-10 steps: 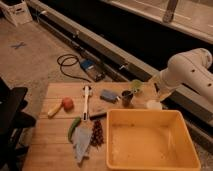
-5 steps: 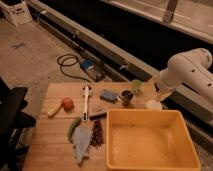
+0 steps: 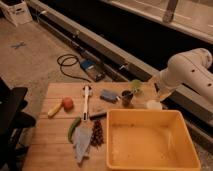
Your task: Wipe tray with brush
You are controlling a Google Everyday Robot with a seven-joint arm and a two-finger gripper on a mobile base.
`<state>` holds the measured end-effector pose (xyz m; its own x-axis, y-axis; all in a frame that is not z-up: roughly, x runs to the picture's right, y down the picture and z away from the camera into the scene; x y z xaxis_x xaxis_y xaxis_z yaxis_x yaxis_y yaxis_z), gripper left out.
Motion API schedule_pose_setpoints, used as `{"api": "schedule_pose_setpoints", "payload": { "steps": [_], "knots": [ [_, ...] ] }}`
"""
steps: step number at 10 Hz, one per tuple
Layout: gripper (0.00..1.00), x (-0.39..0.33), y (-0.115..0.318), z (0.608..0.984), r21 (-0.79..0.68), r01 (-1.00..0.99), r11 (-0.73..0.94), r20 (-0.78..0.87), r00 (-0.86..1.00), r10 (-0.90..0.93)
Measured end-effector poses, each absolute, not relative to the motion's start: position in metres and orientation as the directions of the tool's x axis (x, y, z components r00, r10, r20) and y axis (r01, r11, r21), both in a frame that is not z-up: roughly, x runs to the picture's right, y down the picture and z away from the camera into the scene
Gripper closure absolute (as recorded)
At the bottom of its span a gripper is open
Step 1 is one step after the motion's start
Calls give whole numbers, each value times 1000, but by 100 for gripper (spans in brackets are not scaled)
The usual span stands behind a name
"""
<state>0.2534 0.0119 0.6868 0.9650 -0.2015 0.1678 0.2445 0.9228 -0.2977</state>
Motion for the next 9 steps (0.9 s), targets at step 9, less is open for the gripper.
{"api": "schedule_pose_setpoints", "payload": {
  "steps": [9],
  "knots": [
    [35,138,-63,723,-196,550,812,272,826,-494]
  ]
}}
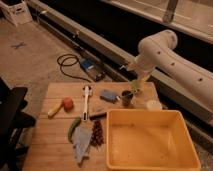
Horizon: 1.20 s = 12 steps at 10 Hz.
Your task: Wipe tray with brush
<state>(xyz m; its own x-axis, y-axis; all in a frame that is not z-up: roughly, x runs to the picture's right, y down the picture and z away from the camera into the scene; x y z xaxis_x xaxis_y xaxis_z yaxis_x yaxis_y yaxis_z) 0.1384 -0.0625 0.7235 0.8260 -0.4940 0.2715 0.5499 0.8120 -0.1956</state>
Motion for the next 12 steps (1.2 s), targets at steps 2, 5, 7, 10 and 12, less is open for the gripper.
{"api": "schedule_pose_setpoints", "payload": {
  "steps": [2,5,7,10,12],
  "knots": [
    [35,141,-63,723,-195,548,813,267,828,-494],
    [35,142,-62,723,-202,552,809,271,825,-496],
    [35,143,-62,735,-223,600,769,266,796,-544],
    [35,106,-58,758,-200,682,703,297,726,-620],
    [35,63,-51,776,-171,753,635,343,650,-679]
  ]
}}
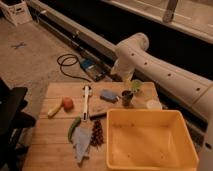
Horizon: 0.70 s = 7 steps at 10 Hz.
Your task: Wipe tray with brush
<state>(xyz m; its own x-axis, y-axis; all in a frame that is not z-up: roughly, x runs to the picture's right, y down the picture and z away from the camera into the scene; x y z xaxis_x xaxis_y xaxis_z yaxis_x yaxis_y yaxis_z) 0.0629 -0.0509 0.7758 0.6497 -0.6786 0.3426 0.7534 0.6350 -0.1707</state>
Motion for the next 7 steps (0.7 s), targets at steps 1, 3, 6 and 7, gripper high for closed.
{"api": "schedule_pose_setpoints", "payload": {
  "steps": [1,3,6,7],
  "knots": [
    [35,45,-46,783,-158,780,605,366,615,-698],
    [35,2,-34,801,-112,841,530,428,522,-738],
    [35,-48,-12,824,-54,889,455,545,408,-733],
    [35,-53,-9,826,-46,892,450,560,396,-728]
  ]
}}
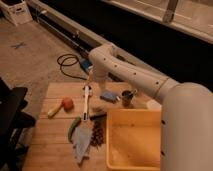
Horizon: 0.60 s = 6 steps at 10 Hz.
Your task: Wipe tray with brush
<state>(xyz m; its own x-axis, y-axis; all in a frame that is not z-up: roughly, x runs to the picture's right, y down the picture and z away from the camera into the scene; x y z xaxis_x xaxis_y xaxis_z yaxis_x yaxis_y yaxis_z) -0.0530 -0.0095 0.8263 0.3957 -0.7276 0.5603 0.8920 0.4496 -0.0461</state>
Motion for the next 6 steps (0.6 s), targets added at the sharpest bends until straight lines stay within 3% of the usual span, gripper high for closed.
{"api": "schedule_pose_setpoints", "payload": {
  "steps": [6],
  "knots": [
    [35,-62,-4,840,-31,905,423,581,361,-729]
  ]
}}
